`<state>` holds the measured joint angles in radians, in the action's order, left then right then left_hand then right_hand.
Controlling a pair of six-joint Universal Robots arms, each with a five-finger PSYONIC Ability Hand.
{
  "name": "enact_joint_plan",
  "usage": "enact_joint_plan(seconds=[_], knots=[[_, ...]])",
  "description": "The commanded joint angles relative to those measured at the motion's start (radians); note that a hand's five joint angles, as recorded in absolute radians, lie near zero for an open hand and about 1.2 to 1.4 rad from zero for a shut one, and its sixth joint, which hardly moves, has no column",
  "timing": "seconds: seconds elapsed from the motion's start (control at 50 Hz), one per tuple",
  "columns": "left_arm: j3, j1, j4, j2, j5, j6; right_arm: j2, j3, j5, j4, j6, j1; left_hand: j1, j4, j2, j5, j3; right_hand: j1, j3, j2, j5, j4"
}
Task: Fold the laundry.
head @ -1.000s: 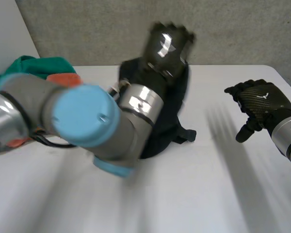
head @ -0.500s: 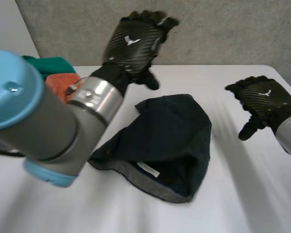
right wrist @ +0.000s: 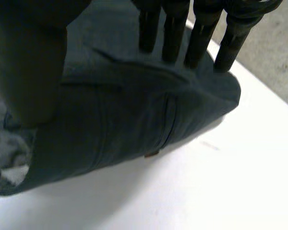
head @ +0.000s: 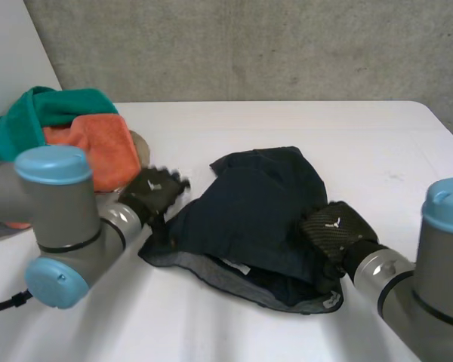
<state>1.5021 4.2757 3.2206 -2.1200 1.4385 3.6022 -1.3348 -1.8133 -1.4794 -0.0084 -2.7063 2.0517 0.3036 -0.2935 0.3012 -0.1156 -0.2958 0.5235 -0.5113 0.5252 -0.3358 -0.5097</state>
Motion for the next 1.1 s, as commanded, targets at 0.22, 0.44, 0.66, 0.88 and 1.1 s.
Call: enact_joint_plan(seconds=[0.22,0.44,0.66,0.88,1.1], knots=[[-0.071,-0.235,-0.156,0.112,0.105,-0.258,0.189,0.29,-0.061,-0.196,0.186,-0.037,1.093,-1.103,1.095,-1.106,-1.1,0.873,-0.885,0.871,-0.886,-0.887],[-0.172,-0.482,-0.093,0.092,0.259,-0.424,0.477,0.664,-0.044,-0.345,0.292,-0.093,1.093,-1.103,1.095,-1.106,-1.1,0.873,-0.885,0.871,-0.886,-0.887],[-0.352,-0.606,0.108,-0.106,0.379,-0.418,0.603,0.684,0.028,-0.495,0.273,-0.099,0.446,-0.456,0.448,-0.459,-0.454,0.19,-0.202,0.188,-0.203,-0.204],[-0.26,-0.527,0.054,0.035,0.378,-0.376,0.393,0.637,-0.009,-0.184,0.158,-0.211,-0.075,0.065,-0.073,0.062,0.068,-0.349,0.337,-0.351,0.336,0.335],[-0.148,-0.291,0.054,0.195,0.249,-0.321,0.128,0.563,-0.016,0.278,-0.032,-0.243,-0.07,0.06,-0.067,0.056,0.062,-0.349,0.337,-0.351,0.336,0.335]])
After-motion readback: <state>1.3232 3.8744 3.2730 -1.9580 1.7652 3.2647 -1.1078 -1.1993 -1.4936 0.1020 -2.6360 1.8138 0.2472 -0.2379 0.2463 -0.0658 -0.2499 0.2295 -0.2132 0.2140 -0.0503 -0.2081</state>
